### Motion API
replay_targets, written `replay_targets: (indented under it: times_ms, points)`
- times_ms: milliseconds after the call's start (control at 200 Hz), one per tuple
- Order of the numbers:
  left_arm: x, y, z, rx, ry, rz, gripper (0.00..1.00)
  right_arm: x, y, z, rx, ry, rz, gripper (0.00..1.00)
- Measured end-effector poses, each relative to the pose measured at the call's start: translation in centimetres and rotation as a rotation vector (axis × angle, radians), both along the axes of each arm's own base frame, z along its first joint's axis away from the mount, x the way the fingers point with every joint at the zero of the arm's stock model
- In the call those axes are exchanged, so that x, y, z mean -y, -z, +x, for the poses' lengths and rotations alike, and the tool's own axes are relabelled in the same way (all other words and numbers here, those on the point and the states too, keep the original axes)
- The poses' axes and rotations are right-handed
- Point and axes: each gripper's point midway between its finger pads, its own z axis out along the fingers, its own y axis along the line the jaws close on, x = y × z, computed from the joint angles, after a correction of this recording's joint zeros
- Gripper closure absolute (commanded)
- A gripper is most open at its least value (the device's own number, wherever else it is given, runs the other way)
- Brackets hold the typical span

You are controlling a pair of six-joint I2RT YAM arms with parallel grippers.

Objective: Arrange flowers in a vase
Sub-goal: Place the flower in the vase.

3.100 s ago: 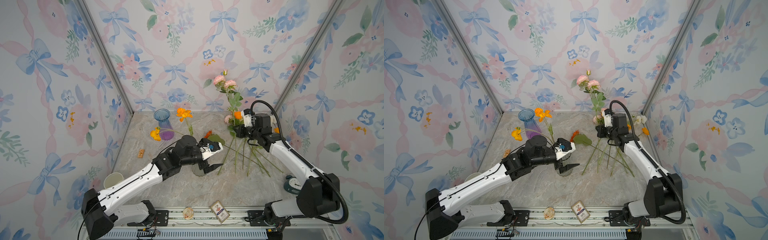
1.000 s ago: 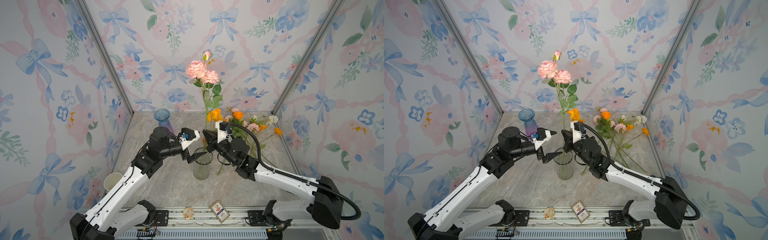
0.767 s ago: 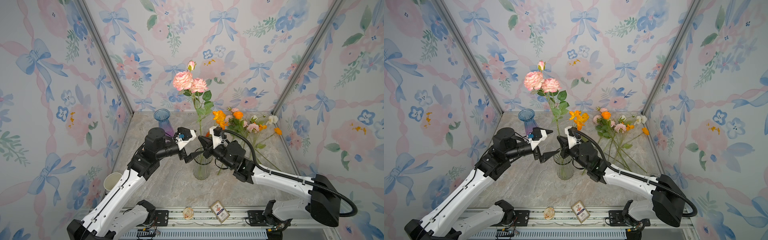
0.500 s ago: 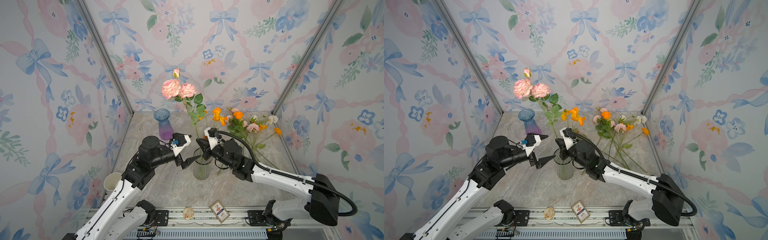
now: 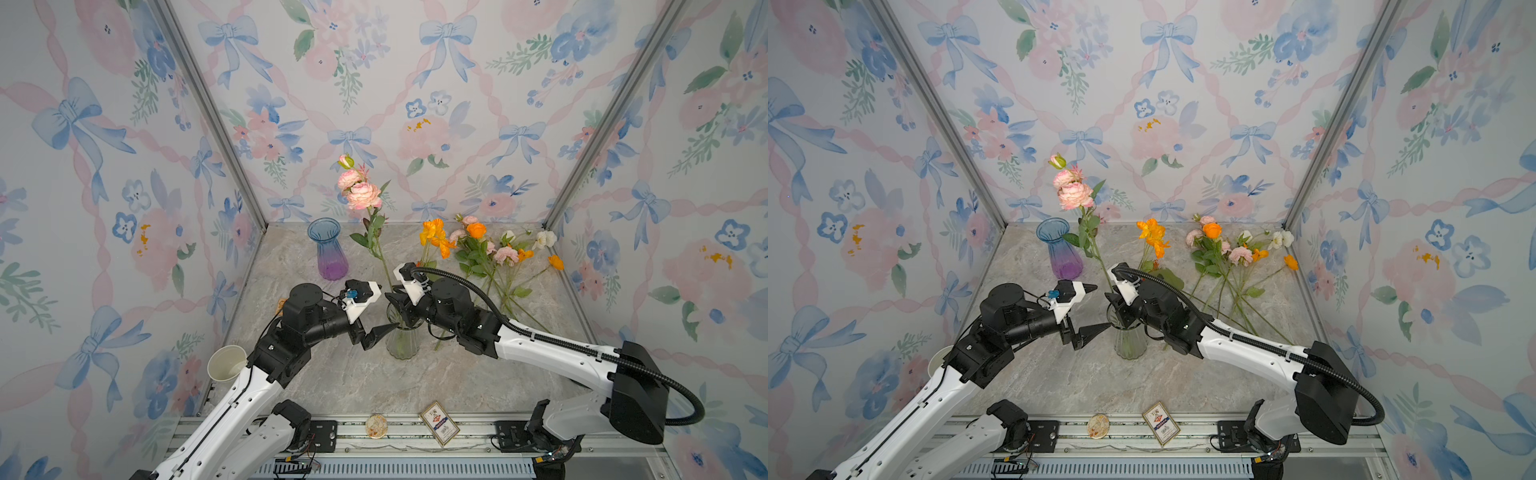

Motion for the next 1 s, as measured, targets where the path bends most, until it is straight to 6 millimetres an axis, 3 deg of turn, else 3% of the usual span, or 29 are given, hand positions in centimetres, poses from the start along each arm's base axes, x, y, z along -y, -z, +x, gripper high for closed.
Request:
replay_targets:
  times_ms: [160,395,675,770,845,885,995]
  points:
    - [0.0,0.0,0.0,-0.001,0.003,0.0,0.02,0.4,-0.4,-0.3,0.001,-0.003,-0.004,0.39]
    - [0.0,0.0,0.0,-0.001,0.003,0.0,0.02,1.8,-3.7,-1.5,0.044,-0.003,0.042,0.15]
    - [0.9,0.7,0.1,-0.027,0.025,0.016,0.02,6.2,-7.3,-3.6,0.077,0.036,0.072,0.09]
    - [2.2,0.1,-0.5,-0.021,0.059,0.021,0.02,9.0,-7.1,-3.3,0.064,0.125,0.046,0.1]
    - [3.5,-1.3,-1.9,0.008,0.107,0.011,0.02,12.0,-6.1,-2.5,0.034,0.235,0.025,0.24]
    - [4.2,-2.2,-2.7,0.027,0.133,0.001,0.02,14.5,-5.4,-1.6,0.013,0.324,0.01,0.32]
    - [5.9,-4.4,-4.3,0.072,0.188,-0.018,0.02,22.4,-2.6,1.1,-0.082,0.608,-0.003,0.33]
